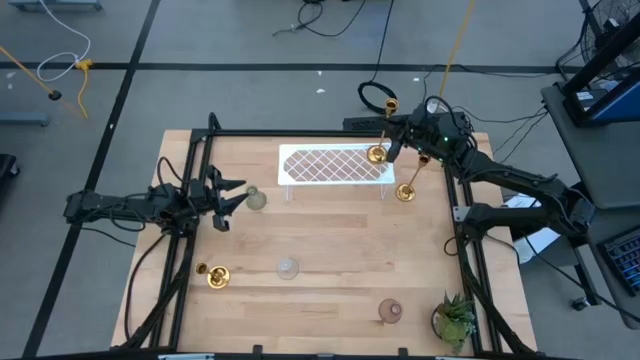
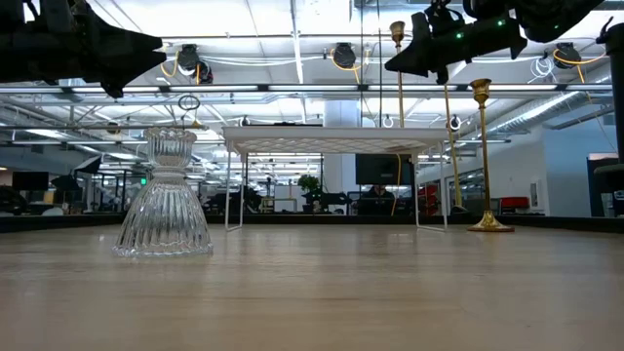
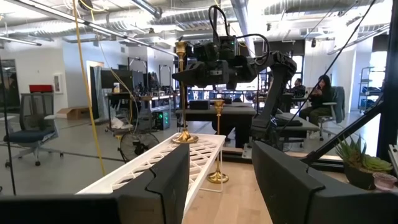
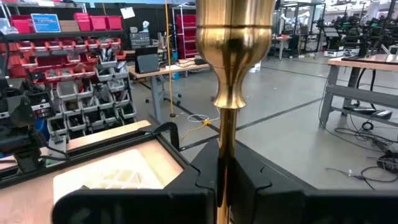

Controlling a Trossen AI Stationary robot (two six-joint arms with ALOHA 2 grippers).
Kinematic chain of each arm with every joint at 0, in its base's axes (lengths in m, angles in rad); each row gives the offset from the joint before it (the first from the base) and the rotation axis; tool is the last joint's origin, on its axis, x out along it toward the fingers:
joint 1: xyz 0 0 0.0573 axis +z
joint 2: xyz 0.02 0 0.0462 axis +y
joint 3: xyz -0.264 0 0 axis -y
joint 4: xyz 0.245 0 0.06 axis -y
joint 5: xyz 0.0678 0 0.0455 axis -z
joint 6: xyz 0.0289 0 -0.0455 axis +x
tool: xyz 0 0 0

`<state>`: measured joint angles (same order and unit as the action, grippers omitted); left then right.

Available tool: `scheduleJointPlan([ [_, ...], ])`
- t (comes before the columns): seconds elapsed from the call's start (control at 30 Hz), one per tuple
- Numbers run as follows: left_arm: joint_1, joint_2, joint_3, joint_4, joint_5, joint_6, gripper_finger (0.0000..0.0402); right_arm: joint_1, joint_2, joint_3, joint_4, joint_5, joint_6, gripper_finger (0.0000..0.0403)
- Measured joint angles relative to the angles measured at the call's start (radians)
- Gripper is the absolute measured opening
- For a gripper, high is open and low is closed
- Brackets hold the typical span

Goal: Pick & Place candle stick holders
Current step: Put the middle right gold candle holder on the shelf, then put the right gold candle holder on the shelf

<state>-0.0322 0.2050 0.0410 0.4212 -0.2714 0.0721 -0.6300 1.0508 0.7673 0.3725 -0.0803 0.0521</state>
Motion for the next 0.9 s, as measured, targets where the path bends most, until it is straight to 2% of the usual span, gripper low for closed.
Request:
scheduleJointPlan([
  [0.27,0.000,0.000,0.000,0.000,0.000,-0.003,0.0182,0.000,0.000,0.000,-0.006,0.004,-0.011,0.0016],
  [0.63,0.000,0.000,0.000,0.000,0.000,-0.037,0.0182,0.000,-0.009,0.000,-0.026,0.005,-0.014,0.0076],
  [0.9,0.000,0.000,0.000,-0.001,0.000,-0.037,0.0182,0.000,-0.116,0.000,-0.169,0.002,-0.062,0.0137],
])
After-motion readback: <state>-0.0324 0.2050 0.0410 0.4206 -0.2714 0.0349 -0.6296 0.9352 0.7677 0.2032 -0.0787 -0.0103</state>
